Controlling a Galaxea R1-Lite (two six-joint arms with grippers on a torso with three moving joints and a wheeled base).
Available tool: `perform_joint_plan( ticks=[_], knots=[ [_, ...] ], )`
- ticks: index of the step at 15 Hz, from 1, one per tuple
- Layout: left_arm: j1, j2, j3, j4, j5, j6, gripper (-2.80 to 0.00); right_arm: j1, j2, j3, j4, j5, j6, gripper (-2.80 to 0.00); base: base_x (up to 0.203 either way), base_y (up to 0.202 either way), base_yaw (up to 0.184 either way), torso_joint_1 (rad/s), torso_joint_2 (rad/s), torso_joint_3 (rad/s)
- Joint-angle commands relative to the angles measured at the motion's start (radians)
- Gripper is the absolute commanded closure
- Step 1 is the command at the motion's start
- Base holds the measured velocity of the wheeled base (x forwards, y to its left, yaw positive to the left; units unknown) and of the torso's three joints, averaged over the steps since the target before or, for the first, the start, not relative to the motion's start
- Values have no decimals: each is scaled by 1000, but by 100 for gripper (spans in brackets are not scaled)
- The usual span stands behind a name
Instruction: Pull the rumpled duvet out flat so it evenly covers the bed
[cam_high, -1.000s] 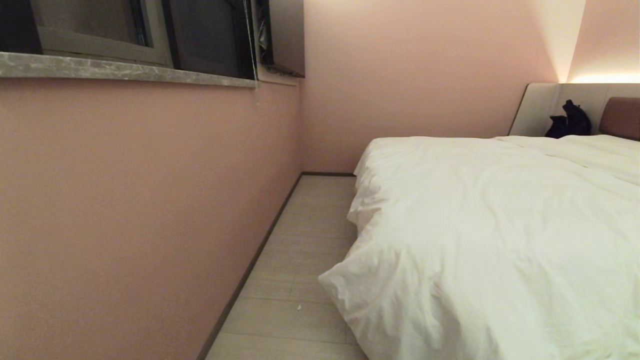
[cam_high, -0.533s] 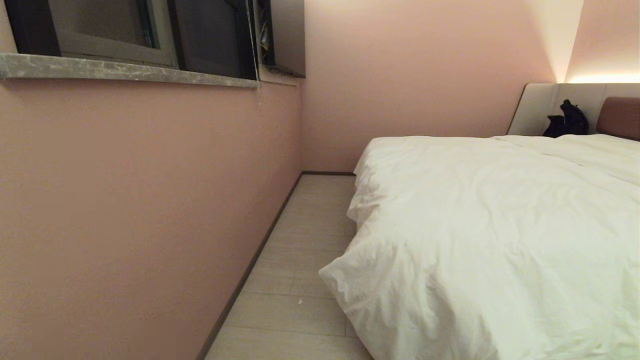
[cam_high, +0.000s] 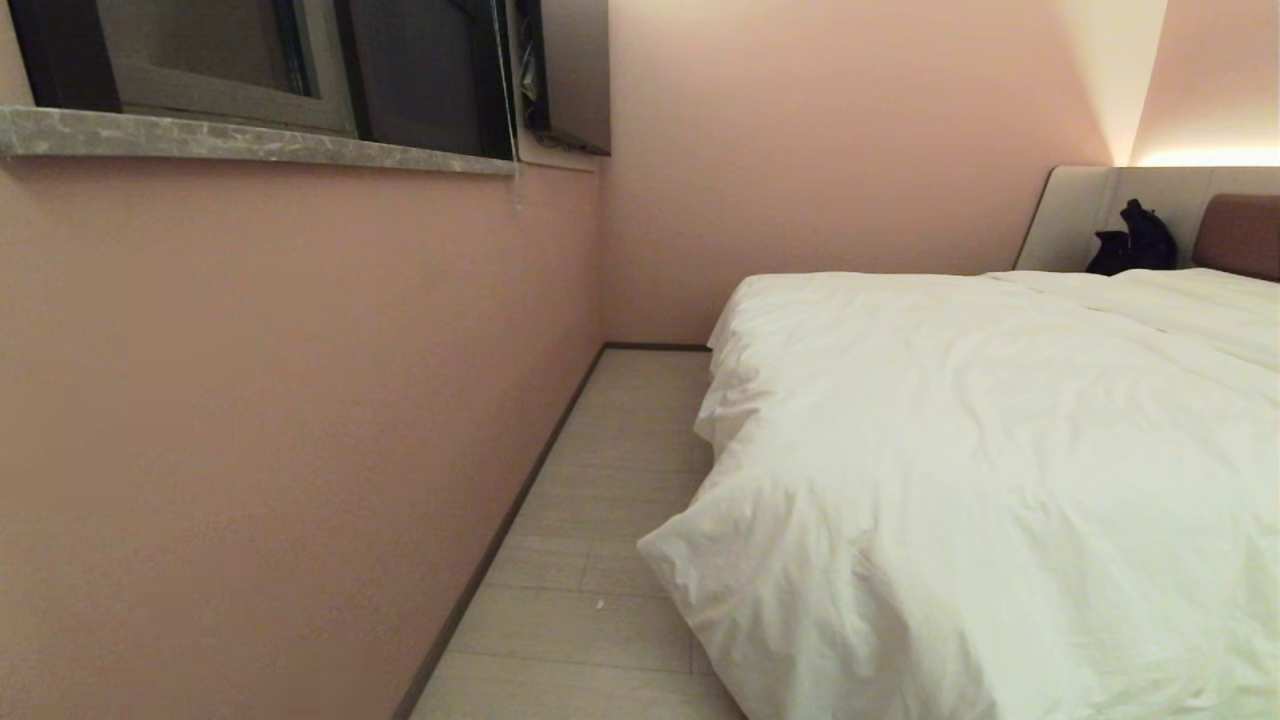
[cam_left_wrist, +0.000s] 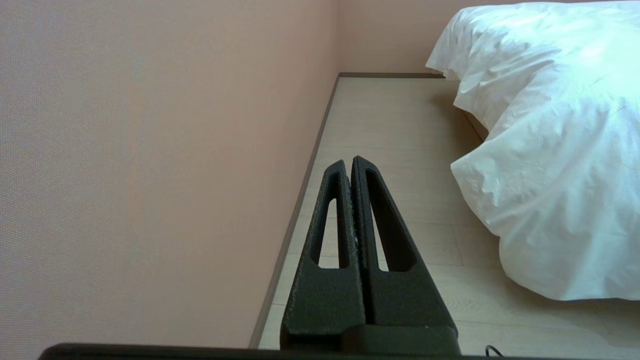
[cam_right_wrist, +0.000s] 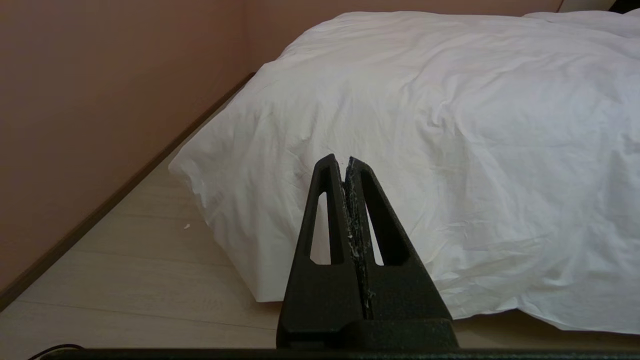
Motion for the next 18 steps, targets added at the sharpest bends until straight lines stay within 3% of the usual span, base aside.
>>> perform_joint_plan(
  ticks=[1,18],
  knots=[
    [0,0,0,0,0,0,0,0,0,0,1,0,-1,0,0,0,0,0,0,0],
    [0,0,0,0,0,0,0,0,0,0,4,0,-8,0,0,0,0,0,0,0]
  ],
)
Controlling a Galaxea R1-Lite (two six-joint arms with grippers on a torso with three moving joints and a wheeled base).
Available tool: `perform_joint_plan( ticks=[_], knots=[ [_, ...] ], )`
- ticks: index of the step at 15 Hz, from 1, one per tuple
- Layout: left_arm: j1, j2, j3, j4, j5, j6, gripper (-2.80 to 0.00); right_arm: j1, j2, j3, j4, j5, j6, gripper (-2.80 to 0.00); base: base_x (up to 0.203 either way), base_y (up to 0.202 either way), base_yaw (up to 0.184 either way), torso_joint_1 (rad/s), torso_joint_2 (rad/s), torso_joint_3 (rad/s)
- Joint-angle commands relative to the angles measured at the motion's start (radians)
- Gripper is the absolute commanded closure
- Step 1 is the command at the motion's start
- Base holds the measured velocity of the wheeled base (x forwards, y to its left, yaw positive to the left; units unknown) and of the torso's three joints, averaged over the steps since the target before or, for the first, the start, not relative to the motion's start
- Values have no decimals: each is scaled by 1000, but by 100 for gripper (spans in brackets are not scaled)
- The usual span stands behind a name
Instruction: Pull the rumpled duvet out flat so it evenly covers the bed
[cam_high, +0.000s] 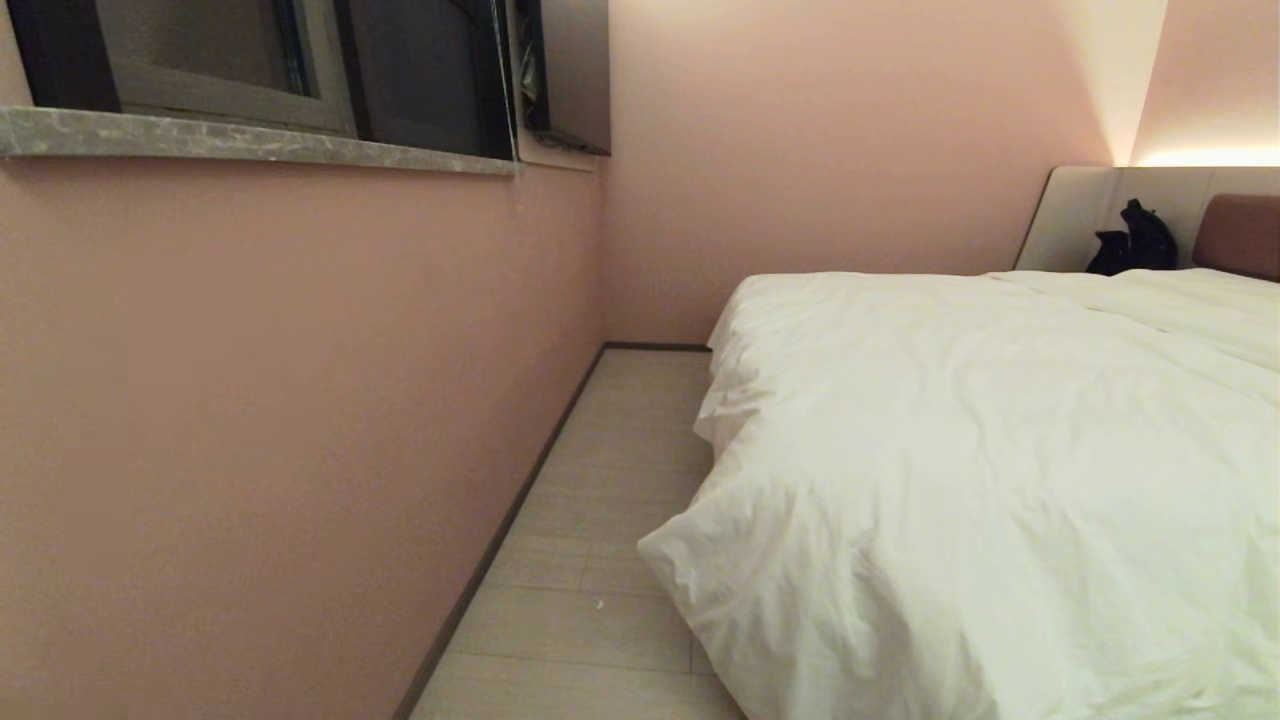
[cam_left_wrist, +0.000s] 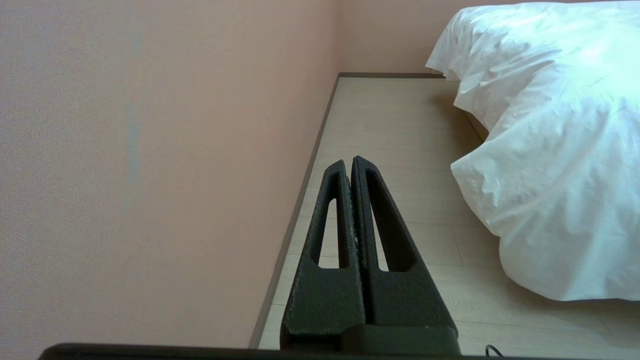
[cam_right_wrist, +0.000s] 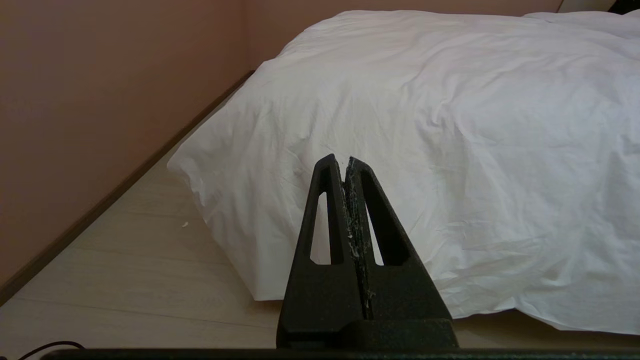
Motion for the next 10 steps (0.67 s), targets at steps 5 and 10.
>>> perform_joint_plan(
  ticks=[5,10],
  knots=[
    [0,0,0,0,0,0,0,0,0,0,0,-1,5,0,0,0,0,0,0,0],
    [0,0,0,0,0,0,0,0,0,0,-1,-2,9,0,0,0,0,0,0,0]
  ],
)
